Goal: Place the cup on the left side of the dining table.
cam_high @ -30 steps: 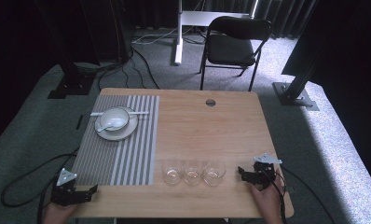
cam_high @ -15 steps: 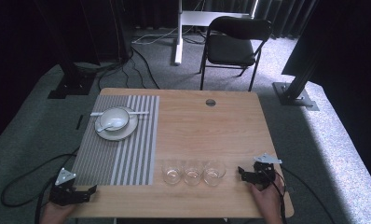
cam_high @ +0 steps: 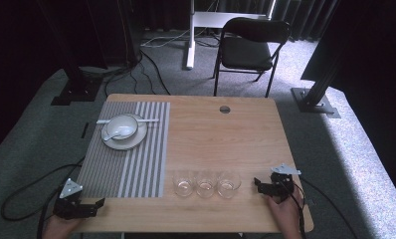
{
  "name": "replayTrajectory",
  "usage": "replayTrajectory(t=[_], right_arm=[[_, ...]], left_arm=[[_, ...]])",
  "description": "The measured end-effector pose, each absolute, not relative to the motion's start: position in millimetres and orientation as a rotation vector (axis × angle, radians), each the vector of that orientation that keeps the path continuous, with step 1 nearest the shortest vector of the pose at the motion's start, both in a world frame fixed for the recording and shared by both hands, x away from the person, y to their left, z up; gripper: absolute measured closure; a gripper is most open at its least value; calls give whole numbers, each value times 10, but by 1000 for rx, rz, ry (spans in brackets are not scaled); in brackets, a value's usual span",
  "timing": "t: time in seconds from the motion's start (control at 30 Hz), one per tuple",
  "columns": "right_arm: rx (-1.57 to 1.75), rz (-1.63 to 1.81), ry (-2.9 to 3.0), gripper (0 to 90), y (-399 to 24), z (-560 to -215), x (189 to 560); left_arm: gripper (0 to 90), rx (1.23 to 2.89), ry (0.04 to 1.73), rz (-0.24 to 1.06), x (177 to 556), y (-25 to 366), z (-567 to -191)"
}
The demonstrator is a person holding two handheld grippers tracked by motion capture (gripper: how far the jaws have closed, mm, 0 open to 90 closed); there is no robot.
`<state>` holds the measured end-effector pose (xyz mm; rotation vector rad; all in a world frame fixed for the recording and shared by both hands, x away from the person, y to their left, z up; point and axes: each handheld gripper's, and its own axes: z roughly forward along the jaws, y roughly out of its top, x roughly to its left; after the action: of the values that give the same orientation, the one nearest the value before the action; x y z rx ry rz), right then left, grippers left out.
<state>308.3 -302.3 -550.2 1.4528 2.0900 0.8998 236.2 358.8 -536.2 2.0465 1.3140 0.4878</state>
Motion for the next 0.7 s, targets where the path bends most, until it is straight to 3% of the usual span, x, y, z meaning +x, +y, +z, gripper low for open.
replayTrajectory(t=[0.7], right_arm=[[1453, 900, 2090, 116, -3023, -5502, 3083]], left_arm=[[2, 2083, 1202, 452, 2409, 3427, -5285]])
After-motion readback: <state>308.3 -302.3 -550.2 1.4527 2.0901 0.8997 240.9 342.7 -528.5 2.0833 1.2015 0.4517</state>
